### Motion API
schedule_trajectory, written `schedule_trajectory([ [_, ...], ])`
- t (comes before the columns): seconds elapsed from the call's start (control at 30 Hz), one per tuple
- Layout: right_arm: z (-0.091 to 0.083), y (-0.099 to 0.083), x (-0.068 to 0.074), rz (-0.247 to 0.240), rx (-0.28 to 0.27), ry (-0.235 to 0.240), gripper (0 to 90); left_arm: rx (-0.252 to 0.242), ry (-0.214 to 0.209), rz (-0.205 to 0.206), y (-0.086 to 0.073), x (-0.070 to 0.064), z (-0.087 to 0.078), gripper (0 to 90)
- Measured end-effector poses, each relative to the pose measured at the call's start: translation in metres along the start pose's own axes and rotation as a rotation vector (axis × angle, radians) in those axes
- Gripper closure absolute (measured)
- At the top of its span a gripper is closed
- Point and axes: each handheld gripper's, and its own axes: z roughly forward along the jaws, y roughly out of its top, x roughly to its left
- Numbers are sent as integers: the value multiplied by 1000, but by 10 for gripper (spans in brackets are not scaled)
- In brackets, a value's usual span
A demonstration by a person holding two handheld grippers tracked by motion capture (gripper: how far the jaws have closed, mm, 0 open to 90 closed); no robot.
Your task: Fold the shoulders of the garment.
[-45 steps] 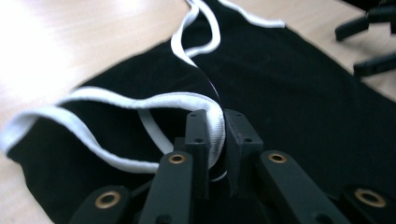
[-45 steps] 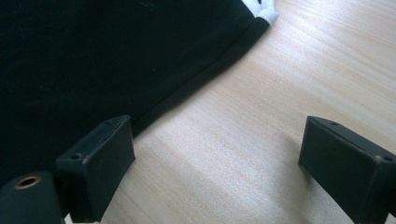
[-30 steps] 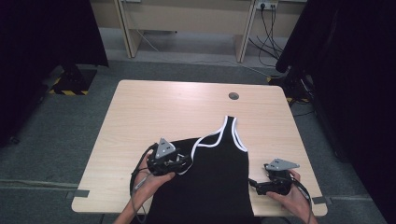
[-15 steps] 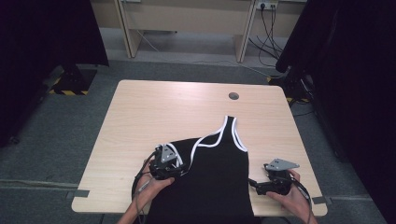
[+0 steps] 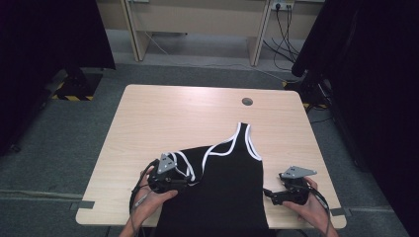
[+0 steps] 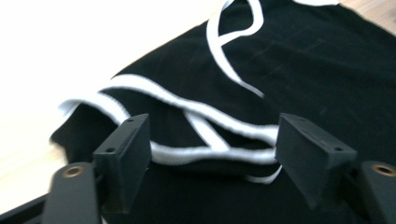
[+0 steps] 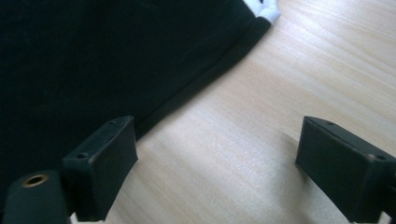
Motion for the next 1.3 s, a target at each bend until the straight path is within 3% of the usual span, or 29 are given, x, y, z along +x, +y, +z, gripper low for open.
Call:
schedule_trajectory([
  [0.1, -1, 5, -4, 13, -18, -10, 137, 18, 8, -10, -6, 4, -3, 203],
  [0.33, 1, 28, -10, 21, -75, -8, 138, 57, 52, 22, -15, 9, 0, 193],
  [0.53, 10, 44, -10, 13, -66, -4, 139, 83, 56, 38, -22, 10, 6, 131],
  [0.8, 22, 58, -18, 29, -71, -3, 140, 103, 68, 23, -21, 11, 8, 61],
  [1.03, 44, 81, -30, 37, -82, -15, 144, 115, 83, 3, -20, 12, 11, 0],
  [1.3, 73, 107, -41, 49, -60, -35, 162, 116, 83, 3, -20, 12, 11, 0],
])
